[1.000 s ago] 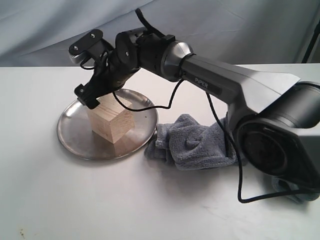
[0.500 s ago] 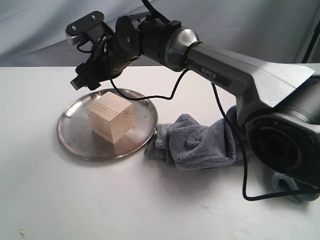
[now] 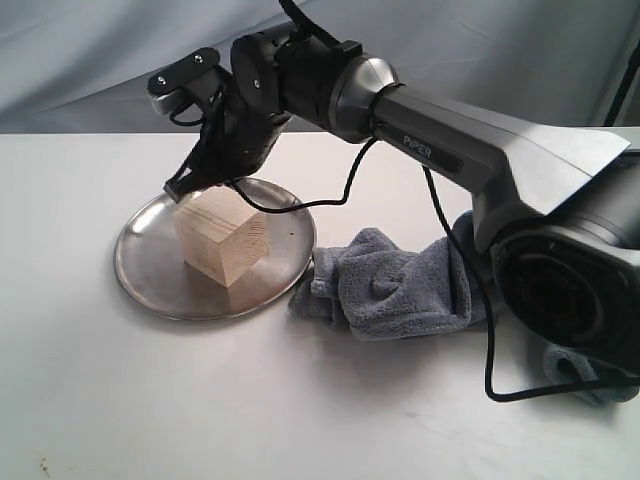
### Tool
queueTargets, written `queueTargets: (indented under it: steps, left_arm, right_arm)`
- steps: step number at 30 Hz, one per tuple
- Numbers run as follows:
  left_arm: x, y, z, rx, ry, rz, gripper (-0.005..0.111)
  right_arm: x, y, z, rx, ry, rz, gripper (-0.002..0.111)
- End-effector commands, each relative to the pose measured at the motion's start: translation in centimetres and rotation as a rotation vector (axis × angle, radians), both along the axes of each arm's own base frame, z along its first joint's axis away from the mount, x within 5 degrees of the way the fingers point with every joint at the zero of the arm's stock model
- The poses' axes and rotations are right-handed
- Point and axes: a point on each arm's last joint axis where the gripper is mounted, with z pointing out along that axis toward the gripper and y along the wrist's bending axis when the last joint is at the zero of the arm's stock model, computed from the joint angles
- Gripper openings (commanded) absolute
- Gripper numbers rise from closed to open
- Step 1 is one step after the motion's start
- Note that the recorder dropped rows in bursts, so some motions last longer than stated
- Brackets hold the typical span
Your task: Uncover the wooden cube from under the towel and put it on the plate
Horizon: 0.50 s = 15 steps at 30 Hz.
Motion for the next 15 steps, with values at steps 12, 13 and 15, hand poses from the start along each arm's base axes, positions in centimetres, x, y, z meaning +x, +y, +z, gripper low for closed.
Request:
queueTargets:
  steps: [12,13,15]
  left_arm:
    - [0.0,0.0,0.0,0.001,-0.012,0.003,0.000]
    - [0.0,0.0,0.0,0.003,-0.012,0.003,0.000]
    - [0.0,0.0,0.0,0.009,-0.012,0.003,0.000]
  right_arm:
    - [-0.1,-4.1,-0.2,-0.211,0.206,0.023,0.000]
    - [0.2,-4.7,-0.3,-0.199,0.231,0.010,0.000]
    - [0.7,-5.7,-0.3,-0.161,0.277,-0.014,0.000]
